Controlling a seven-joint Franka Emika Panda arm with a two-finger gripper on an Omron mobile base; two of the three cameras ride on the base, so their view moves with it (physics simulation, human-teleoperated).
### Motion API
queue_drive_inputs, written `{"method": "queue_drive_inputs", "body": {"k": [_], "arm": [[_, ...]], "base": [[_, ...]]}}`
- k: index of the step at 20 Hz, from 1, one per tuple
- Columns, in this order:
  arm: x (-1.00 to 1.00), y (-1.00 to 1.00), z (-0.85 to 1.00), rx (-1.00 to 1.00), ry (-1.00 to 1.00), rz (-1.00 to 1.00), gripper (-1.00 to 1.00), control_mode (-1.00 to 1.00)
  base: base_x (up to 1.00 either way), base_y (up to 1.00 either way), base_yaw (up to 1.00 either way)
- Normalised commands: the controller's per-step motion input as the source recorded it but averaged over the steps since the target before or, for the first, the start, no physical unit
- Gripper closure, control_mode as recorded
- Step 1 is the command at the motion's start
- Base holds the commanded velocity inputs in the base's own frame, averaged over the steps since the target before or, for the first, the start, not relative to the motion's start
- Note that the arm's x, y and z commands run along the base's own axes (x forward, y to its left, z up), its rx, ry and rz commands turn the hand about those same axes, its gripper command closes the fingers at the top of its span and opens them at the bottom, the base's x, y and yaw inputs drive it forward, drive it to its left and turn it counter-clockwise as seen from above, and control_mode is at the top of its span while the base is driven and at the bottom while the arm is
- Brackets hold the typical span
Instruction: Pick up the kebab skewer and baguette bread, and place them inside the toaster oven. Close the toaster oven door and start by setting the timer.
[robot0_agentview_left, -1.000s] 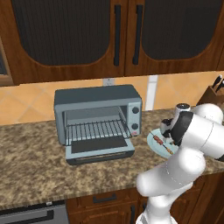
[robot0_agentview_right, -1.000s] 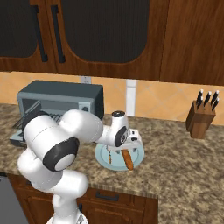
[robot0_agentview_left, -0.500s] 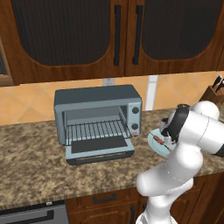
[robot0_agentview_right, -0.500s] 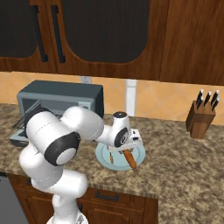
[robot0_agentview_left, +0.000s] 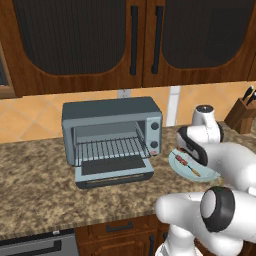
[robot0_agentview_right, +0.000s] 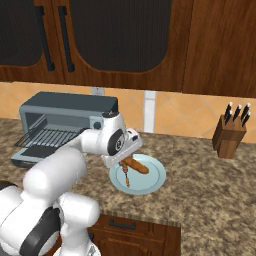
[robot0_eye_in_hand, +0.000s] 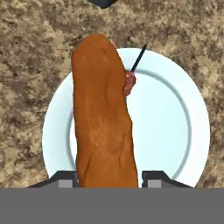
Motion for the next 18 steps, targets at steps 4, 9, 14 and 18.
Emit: {"method": "queue_drive_inputs", "body": {"k": [4,9,14,18], "arm": [[-0.08,1.00,0.70,-0.11,0.00,0.42,1.00,-1.00],[0.00,1.00,0.59,0.00,-0.01,0.37,1.00,-1.00],[0.06,1.00,0.33,0.00,0.00,0.21,1.00,-1.00],[0.17,1.00,0.06,0.00,-0.07,0.10,1.00,-1.00]], "base": [[0.00,0.00,0.00],[0.00,0.00,0.00],[0.00,0.00,0.00],[0.00,0.00,0.00]]}}
